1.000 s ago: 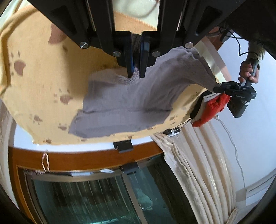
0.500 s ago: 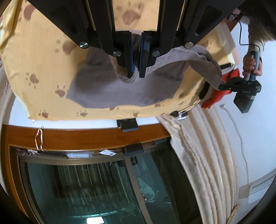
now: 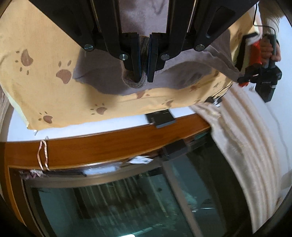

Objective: Fold clothes

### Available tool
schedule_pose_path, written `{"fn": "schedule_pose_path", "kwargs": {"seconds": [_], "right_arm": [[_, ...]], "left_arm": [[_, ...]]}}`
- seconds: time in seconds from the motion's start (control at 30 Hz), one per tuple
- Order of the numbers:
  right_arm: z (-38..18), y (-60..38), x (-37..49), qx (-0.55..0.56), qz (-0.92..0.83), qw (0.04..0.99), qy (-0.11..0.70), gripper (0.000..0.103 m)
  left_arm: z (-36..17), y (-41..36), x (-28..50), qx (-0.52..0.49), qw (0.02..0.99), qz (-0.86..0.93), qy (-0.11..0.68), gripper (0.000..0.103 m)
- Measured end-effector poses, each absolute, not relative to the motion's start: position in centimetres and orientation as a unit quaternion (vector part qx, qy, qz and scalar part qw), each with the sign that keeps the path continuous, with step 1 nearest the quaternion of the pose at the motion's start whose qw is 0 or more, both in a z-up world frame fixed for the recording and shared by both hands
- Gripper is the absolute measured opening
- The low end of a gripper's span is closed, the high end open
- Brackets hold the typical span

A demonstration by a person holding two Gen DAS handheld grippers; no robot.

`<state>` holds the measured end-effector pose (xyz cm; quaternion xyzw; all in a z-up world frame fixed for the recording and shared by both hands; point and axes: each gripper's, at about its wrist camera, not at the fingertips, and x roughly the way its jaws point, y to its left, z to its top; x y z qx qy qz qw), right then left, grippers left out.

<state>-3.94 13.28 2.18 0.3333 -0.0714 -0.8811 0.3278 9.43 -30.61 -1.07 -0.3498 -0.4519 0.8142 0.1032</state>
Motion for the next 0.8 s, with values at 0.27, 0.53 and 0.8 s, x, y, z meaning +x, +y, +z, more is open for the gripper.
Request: {"fn": "schedule_pose_path", "kwargs": {"seconds": [0.27,0.53,0.8], "right_arm": [[-2.0,11.1,-10.7,0.38,-0.872,0.296,-0.088,0.007],[-3.9,8.9,-13.9,0.392,-0.875,0.276,-0.065,0.006],[-5.8,6.6,-16.5,0.408,-0.876,0.256,-0.038,0.007]], "left_arm": [[-5.7,-33.9,3.2,-0.377,0.064,0.787,-0.483,0.006],[-8.1,-36.4,0.5,-0.384,0.032,0.776,-0.5,0.006],[-10.5,-37.2,-1.1,-0.406,-0.011,0.774,-0.486,0.006]]}}
